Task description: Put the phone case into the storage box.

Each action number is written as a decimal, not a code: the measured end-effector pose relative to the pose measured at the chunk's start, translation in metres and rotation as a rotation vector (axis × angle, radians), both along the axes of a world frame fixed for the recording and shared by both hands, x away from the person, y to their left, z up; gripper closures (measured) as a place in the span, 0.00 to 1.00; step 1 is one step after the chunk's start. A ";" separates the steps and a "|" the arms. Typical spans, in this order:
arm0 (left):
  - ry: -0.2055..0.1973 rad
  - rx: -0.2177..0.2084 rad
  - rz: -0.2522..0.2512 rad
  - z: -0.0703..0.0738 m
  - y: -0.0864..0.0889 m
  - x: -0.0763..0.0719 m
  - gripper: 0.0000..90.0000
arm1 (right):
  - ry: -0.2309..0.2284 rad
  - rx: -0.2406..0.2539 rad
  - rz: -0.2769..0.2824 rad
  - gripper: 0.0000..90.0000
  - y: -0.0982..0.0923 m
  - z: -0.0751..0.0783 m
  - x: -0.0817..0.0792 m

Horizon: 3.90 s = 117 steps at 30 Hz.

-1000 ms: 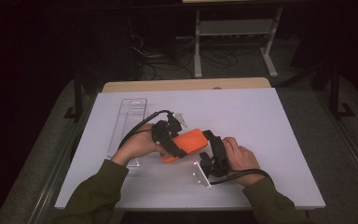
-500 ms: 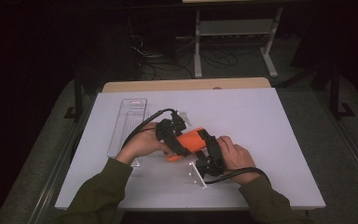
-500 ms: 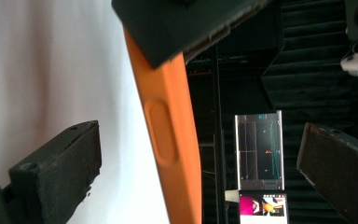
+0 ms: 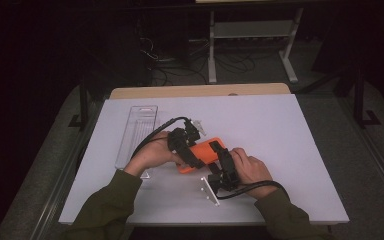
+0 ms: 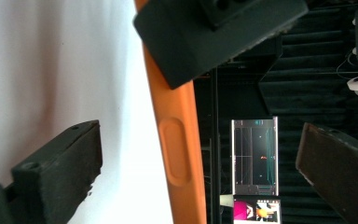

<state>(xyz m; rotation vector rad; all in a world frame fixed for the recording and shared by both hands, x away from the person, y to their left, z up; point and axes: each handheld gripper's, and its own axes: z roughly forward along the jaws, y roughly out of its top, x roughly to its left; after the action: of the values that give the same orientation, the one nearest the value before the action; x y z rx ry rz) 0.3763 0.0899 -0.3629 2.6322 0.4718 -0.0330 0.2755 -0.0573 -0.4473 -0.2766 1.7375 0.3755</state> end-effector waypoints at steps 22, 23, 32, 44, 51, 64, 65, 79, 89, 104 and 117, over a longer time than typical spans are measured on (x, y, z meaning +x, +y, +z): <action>0.000 0.009 -0.014 -0.001 -0.002 -0.003 0.17 | -0.014 -0.053 0.007 0.35 0.003 0.001 -0.009; -0.001 0.009 -0.015 -0.002 -0.002 -0.003 0.17 | -0.013 -0.056 0.008 0.37 0.003 0.002 -0.009; 0.003 0.010 -0.010 -0.003 -0.002 -0.002 0.17 | 0.000 -0.061 0.002 0.48 0.003 0.002 -0.011; 0.003 0.011 -0.012 -0.004 -0.002 -0.001 0.17 | 0.011 -0.071 0.009 0.63 0.004 0.003 -0.014; 0.005 0.006 -0.010 -0.003 0.000 -0.001 0.17 | 0.015 -0.085 0.010 0.72 0.005 0.003 -0.015; 0.005 0.006 -0.009 -0.002 0.000 -0.001 0.17 | 0.020 -0.102 0.006 0.81 0.006 0.001 -0.015; 0.007 0.007 -0.009 -0.002 0.000 -0.001 0.17 | 0.018 -0.103 0.005 0.81 0.006 0.000 -0.015; 0.028 -0.028 0.009 -0.001 0.002 0.001 0.17 | -0.016 -0.110 -0.019 0.89 0.007 0.000 -0.016; 0.053 -0.051 0.015 -0.001 0.003 0.001 0.17 | -0.020 -0.100 -0.017 0.92 0.007 0.001 -0.018; 0.056 -0.100 0.012 0.005 0.009 0.001 0.17 | -0.029 -0.070 -0.036 0.94 0.004 0.001 -0.015; 0.012 -0.176 0.064 0.015 0.024 0.003 0.14 | 0.006 -0.061 -0.060 0.93 -0.002 0.002 -0.010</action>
<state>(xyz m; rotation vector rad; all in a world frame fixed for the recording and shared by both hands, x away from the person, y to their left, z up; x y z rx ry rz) 0.3796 0.1134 -0.3481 2.4451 0.5321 -0.0663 0.2657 -0.0595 -0.4458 -0.2671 1.7611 0.2805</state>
